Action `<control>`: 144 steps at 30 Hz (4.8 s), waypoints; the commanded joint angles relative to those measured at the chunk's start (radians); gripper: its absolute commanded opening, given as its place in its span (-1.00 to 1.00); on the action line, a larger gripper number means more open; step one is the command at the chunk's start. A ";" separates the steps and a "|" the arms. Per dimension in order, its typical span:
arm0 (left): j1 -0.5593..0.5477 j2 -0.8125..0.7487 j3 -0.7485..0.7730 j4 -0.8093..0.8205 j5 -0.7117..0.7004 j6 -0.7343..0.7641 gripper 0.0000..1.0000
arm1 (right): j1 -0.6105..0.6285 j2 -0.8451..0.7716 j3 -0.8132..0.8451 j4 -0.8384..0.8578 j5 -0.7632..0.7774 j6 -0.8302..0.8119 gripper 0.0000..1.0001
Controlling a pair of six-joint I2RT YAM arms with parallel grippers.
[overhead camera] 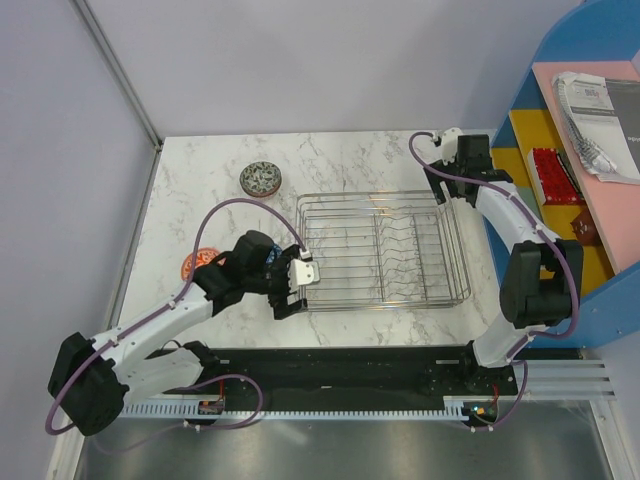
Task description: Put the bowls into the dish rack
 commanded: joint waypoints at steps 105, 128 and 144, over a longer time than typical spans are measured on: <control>0.258 0.920 0.860 0.259 -0.520 0.083 0.99 | -0.026 -0.151 -0.204 -0.587 -0.524 -0.502 0.96; 0.278 1.025 1.047 0.214 -0.592 0.028 0.99 | -0.003 -0.140 -0.239 -0.678 -0.586 -0.536 0.96; 0.277 0.811 0.764 0.242 -0.523 -0.020 0.99 | -0.003 -0.148 -0.172 -0.484 -0.500 -0.240 0.97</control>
